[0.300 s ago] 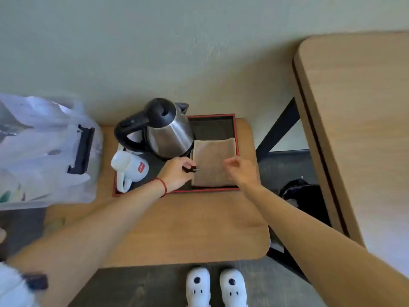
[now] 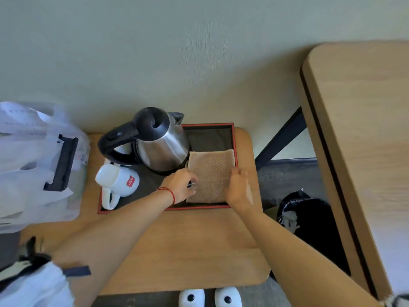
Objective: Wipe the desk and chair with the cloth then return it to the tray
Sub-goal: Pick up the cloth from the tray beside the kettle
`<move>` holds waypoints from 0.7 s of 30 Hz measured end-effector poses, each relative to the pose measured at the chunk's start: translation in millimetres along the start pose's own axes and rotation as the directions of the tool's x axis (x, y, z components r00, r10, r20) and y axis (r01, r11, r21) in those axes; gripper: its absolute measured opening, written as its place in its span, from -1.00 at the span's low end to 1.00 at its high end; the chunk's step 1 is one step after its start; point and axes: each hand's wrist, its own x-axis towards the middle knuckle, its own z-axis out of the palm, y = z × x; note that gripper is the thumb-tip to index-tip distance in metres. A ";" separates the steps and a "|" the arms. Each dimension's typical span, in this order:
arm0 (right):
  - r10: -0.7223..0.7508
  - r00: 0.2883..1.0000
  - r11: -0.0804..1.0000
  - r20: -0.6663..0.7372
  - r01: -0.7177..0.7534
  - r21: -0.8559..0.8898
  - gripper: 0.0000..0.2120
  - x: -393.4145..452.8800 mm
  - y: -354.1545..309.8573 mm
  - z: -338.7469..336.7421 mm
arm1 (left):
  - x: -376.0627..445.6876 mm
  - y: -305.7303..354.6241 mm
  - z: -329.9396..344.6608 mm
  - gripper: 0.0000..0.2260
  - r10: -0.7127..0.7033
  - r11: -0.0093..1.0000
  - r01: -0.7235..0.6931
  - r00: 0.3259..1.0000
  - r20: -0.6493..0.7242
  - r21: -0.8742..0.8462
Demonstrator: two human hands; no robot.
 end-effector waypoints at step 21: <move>-0.126 0.992 0.811 -0.024 0.089 -0.578 -0.69 7.7 11.7 23.7 | 0.3 -5.9 -8.2 -0.86 0.040 0.975 -0.045 0.999 0.025 0.219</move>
